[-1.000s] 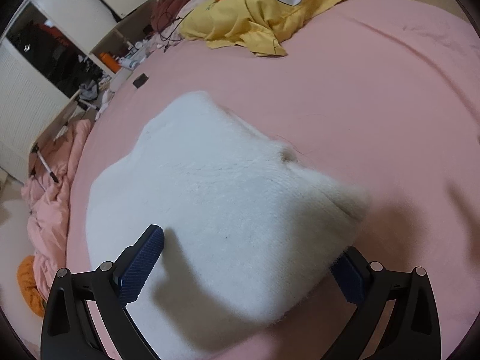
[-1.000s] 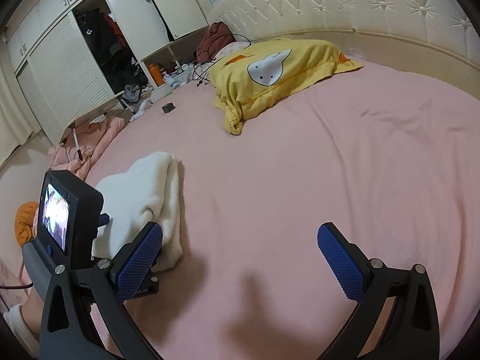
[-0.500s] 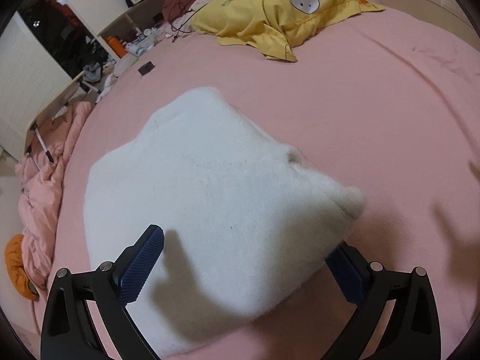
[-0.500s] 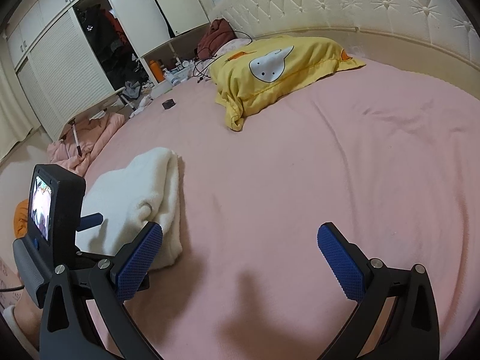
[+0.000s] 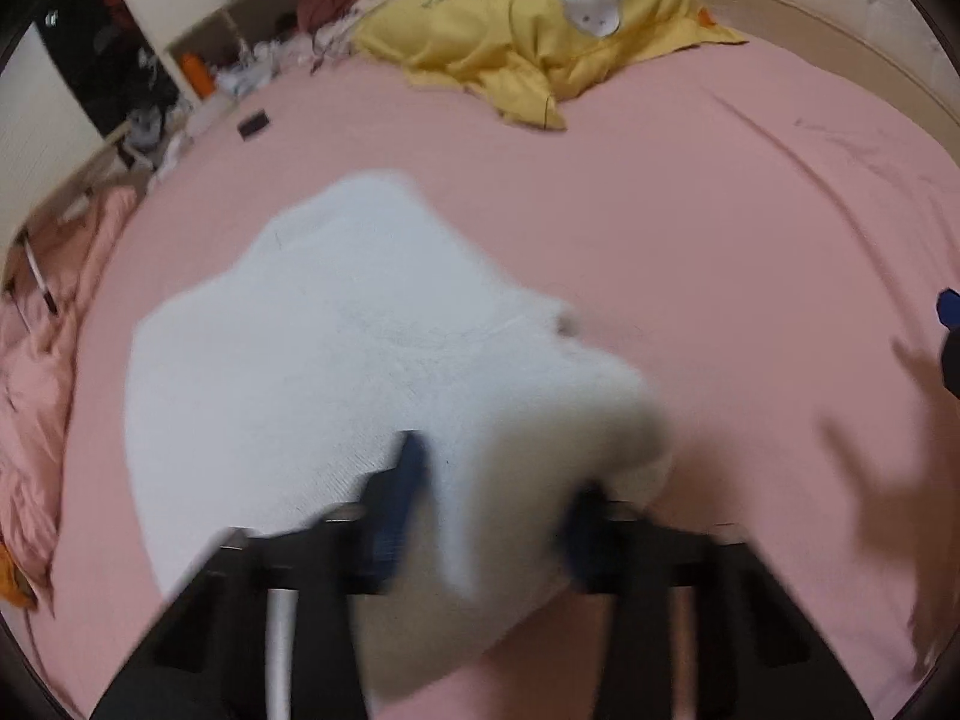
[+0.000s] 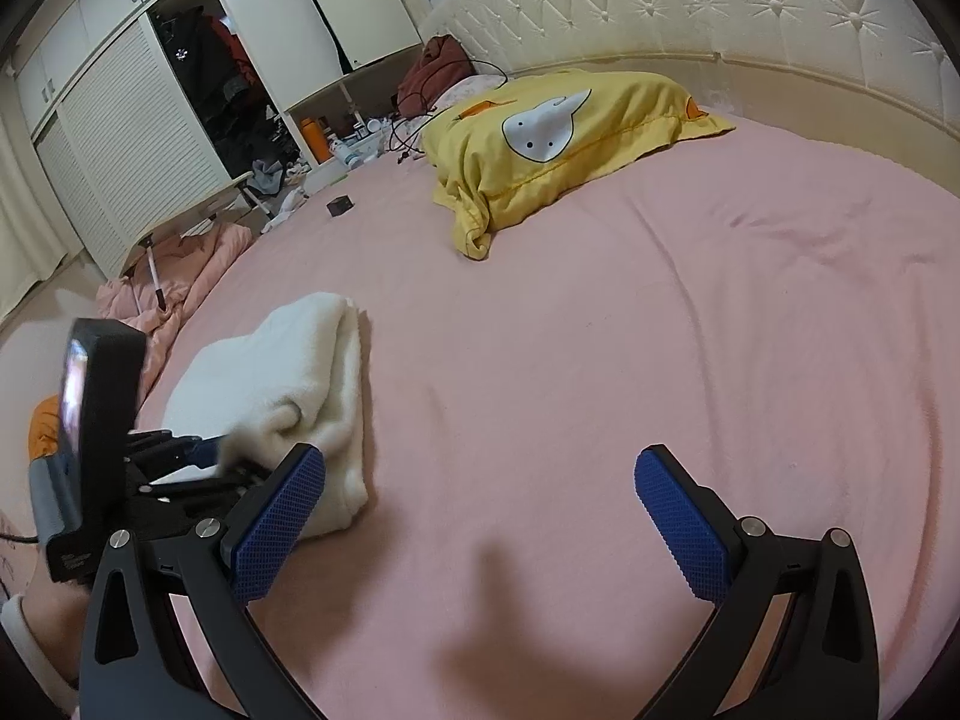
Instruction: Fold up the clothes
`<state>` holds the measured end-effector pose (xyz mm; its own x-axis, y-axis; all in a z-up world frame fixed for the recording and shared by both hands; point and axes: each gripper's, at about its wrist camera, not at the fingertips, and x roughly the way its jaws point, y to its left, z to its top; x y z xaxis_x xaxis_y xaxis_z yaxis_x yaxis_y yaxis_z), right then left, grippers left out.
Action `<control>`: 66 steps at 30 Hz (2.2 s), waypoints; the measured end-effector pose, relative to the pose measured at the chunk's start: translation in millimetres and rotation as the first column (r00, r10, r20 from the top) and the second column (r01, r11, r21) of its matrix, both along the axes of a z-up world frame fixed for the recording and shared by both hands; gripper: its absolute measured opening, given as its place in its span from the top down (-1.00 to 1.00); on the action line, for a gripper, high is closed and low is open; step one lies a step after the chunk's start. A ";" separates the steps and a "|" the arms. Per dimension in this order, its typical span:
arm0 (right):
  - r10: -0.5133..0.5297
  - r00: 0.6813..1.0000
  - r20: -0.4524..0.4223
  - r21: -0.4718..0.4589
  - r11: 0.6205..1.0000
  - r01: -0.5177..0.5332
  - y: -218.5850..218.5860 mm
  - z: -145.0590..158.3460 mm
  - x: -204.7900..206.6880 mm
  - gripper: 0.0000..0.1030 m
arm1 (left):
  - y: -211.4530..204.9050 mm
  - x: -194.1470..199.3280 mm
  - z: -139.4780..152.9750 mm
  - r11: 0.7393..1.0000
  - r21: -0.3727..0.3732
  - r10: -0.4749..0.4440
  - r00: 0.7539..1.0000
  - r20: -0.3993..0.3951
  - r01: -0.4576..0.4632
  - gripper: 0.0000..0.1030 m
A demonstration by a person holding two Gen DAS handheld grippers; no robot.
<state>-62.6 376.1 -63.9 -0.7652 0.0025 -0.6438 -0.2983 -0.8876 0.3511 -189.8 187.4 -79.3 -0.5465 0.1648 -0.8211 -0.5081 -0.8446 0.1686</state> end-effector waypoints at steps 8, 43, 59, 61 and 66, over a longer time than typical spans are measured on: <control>0.115 0.993 0.007 -0.059 0.992 -0.114 -18.7 -15.1 -7.4 -1.00 | -24.2 -6.6 17.0 0.988 0.151 0.029 0.999 0.031 -0.034 0.74; 0.169 0.952 0.257 0.325 0.912 -0.249 -130.7 -36.8 -45.5 -1.00 | -467.5 95.4 -47.1 0.183 0.482 0.858 0.379 0.347 -0.857 -0.11; 0.472 0.860 0.193 0.366 0.779 -0.510 -237.4 -68.2 -165.9 -1.00 | -356.8 -59.5 -69.2 0.711 0.290 0.621 0.766 0.168 -0.640 -0.54; 0.494 0.853 0.169 0.340 0.783 -0.521 -222.7 -66.4 -158.0 -1.00 | -362.4 -58.1 -67.6 0.743 0.268 0.602 0.788 0.130 -0.613 -0.37; 0.403 0.894 0.197 0.310 0.839 -0.447 -170.9 -57.2 -144.7 -1.00 | -396.8 -28.5 -52.9 0.693 0.283 0.649 0.745 0.157 -0.663 0.28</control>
